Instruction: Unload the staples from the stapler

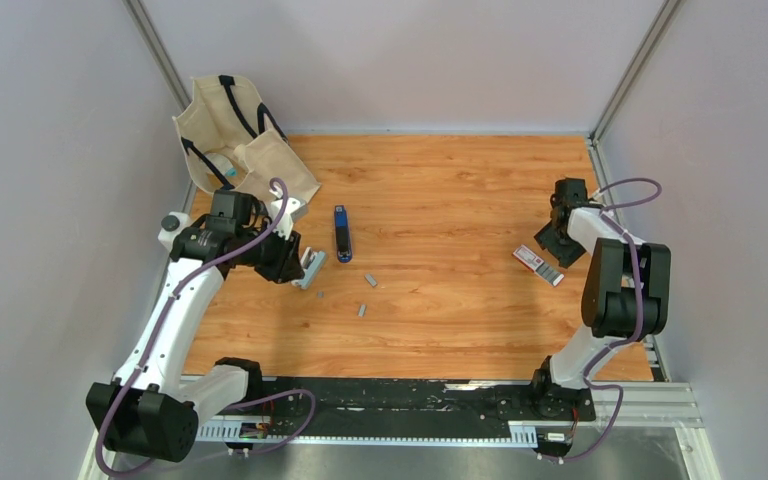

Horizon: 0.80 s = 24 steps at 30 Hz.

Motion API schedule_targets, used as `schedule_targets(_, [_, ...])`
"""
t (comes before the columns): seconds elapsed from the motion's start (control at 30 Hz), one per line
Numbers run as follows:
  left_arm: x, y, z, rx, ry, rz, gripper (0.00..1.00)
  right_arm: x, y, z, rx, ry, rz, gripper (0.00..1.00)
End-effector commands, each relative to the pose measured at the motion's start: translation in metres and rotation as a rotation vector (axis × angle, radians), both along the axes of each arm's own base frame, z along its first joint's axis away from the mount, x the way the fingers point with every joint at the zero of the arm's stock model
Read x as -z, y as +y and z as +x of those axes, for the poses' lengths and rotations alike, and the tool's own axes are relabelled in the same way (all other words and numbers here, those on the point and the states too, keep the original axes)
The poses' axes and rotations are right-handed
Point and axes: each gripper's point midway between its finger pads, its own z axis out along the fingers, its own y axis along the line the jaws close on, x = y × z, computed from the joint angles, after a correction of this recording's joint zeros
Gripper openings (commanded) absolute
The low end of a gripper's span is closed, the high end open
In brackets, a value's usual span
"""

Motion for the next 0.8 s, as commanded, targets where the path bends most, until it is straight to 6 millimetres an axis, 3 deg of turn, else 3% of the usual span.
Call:
schedule_targets(0.0, [-0.02,-0.004,0.007,0.019,-0.07,-0.028,0.36,0.01,0.0,0.002,0.019,-0.015,0.046,0.57])
schedule_targets(0.2, [-0.022,-0.003,0.008,0.014,-0.081,-0.024,0.36,0.016,0.004,0.001,0.012,-0.014,0.072,0.51])
schedule_targets(0.5, [-0.023,-0.002,0.007,0.008,-0.092,-0.02,0.36,0.029,0.013,-0.014,0.018,0.001,0.114,0.5])
schedule_targets(0.77, [-0.029,-0.005,0.01,0.004,-0.104,-0.046,0.37,0.026,0.037,-0.031,0.036,-0.036,0.2,0.49])
